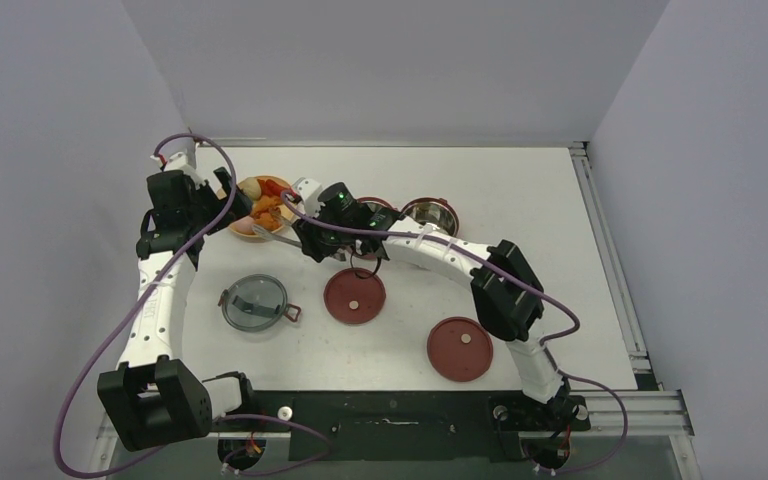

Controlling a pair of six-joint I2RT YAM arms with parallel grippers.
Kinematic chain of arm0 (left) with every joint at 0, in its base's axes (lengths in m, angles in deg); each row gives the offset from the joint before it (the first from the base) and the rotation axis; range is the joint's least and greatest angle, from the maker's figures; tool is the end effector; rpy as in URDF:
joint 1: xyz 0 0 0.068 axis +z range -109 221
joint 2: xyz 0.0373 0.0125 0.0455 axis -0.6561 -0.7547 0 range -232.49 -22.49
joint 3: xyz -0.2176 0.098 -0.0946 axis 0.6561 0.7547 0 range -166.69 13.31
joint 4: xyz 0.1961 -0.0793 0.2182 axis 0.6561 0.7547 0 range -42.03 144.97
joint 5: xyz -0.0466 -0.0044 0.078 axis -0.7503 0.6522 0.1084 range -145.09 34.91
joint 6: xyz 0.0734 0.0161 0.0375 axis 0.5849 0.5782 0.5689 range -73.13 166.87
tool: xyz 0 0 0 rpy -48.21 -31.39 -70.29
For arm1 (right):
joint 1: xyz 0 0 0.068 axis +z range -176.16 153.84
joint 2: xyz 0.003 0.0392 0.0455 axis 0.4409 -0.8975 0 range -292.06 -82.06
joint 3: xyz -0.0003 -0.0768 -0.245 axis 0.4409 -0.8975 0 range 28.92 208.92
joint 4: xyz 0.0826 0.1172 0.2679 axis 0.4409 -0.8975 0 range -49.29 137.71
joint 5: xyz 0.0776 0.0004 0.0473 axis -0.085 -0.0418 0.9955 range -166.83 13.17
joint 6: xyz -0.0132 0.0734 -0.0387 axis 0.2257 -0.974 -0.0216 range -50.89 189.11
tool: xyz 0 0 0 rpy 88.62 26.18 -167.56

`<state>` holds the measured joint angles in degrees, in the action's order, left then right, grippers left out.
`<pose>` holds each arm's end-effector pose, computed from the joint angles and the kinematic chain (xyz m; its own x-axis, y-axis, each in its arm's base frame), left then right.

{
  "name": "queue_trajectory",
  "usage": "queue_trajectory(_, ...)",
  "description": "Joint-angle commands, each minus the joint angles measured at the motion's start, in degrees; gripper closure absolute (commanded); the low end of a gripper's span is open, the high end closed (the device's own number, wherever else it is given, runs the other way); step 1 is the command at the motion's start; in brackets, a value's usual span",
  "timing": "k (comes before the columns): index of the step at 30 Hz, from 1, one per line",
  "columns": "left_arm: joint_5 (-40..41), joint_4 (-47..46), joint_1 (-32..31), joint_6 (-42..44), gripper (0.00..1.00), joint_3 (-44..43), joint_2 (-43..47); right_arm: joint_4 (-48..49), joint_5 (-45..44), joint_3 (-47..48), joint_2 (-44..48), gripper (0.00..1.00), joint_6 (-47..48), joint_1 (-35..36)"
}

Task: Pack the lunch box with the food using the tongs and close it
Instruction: Pick up the fake food from the plate.

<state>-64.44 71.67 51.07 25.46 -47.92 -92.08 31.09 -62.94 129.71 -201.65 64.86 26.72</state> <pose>0.3502 0.0500 0.2847 -0.4730 -0.4498 -0.7576 -0.2251 0.8930 -0.3896 0.3204 0.4527 0.2078 -0.4148 -0.4290 -0.8024 -0.8638 0.4629 0.1991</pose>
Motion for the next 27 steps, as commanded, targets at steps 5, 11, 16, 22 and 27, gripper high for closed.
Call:
queue_trajectory(5,-1.03,-3.05,0.06,-0.38,0.04,-0.2,0.42,1.73,-1.4,6.46,-3.24,0.56,1.96,0.01)
queue_trajectory(11,-1.49,-3.02,0.07,-0.39,0.04,-0.32,0.34,0.41,-3.04,9.19,-5.26,0.55,3.1,0.08)
queue_trajectory(16,-1.64,-2.96,0.04,-0.45,0.04,-0.29,0.5,0.15,-4.56,10.34,-6.44,0.55,3.25,0.43)
queue_trajectory(22,-1.82,-3.05,0.05,-0.45,0.04,-0.2,0.65,-1.56,-7.34,12.21,-8.49,0.55,3.81,1.23)
queue_trajectory(27,-1.99,-3.05,0.05,-0.54,0.04,-0.21,0.6,-1.54,-9.41,12.67,-8.95,0.55,3.81,1.59)
